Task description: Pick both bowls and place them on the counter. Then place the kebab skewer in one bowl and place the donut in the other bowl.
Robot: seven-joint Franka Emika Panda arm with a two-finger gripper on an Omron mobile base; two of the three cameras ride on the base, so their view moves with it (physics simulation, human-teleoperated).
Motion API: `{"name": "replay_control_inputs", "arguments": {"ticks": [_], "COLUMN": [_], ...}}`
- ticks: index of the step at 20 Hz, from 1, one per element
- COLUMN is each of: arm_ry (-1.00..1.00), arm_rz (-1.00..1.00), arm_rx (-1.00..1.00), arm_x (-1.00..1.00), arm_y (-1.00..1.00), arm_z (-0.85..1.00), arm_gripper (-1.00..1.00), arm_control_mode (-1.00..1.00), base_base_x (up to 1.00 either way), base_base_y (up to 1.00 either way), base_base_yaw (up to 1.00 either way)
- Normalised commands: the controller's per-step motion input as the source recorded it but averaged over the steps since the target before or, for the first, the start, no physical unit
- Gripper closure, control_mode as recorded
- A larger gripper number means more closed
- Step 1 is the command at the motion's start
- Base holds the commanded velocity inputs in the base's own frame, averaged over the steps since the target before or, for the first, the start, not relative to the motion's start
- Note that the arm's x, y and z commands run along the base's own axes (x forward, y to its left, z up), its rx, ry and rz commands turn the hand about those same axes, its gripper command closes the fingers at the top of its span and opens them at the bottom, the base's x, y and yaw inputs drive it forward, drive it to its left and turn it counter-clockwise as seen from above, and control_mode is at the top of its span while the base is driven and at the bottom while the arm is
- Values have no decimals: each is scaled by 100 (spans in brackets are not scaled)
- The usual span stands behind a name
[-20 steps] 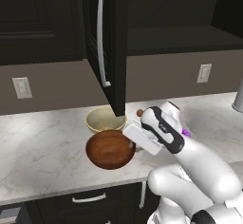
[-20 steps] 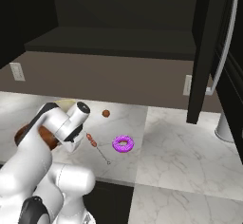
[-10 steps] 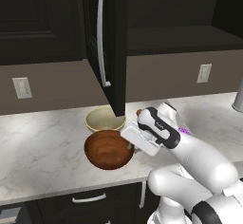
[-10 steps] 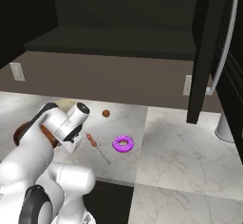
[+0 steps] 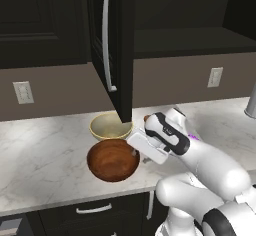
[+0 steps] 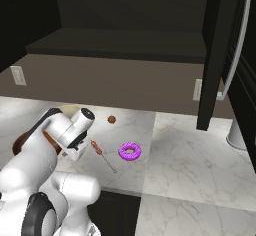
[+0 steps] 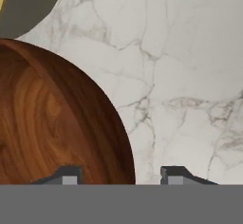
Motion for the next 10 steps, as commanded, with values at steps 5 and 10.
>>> {"name": "replay_control_inputs", "arguments": {"ticks": [5, 10], "arm_ry": [0, -10], "arm_rz": [0, 0], "arm_rx": [0, 0], "arm_x": [-2, -16], "arm_y": [0, -11], "arm_z": [2, 37], "arm_gripper": [-100, -100], "arm_control_mode": [-100, -100], "base_base_x": [0, 0], "base_base_y": [0, 0], "base_base_yaw": [0, 0]}}
